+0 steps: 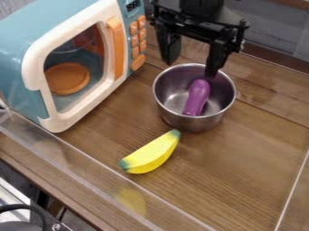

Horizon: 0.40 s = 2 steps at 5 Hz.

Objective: Put the eggplant in the silver pot

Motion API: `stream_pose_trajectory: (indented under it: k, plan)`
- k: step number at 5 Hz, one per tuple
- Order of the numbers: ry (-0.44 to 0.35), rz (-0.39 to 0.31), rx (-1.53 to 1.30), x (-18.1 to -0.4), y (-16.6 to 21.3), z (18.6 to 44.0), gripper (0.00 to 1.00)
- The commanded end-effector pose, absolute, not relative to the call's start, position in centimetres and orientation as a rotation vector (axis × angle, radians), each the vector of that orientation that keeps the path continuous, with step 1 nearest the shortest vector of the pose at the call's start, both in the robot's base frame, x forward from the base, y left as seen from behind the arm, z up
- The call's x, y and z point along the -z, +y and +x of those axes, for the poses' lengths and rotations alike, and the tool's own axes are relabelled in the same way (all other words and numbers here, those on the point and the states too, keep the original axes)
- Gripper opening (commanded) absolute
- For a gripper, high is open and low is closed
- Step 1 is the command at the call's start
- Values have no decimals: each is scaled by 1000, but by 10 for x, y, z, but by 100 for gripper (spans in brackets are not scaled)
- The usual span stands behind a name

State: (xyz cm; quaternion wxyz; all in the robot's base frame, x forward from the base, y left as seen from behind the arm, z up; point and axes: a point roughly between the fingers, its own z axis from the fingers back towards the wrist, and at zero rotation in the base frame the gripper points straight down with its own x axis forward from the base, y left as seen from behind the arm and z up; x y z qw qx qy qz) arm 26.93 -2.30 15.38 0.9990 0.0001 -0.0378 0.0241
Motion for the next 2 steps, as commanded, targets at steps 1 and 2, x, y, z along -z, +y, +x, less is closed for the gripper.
stream_pose_trajectory:
  k: [1,2]
  plan:
    - [-118,-10,-29,-158,-27,273,100]
    - [-114,-15,-12,-153,-30,273,100]
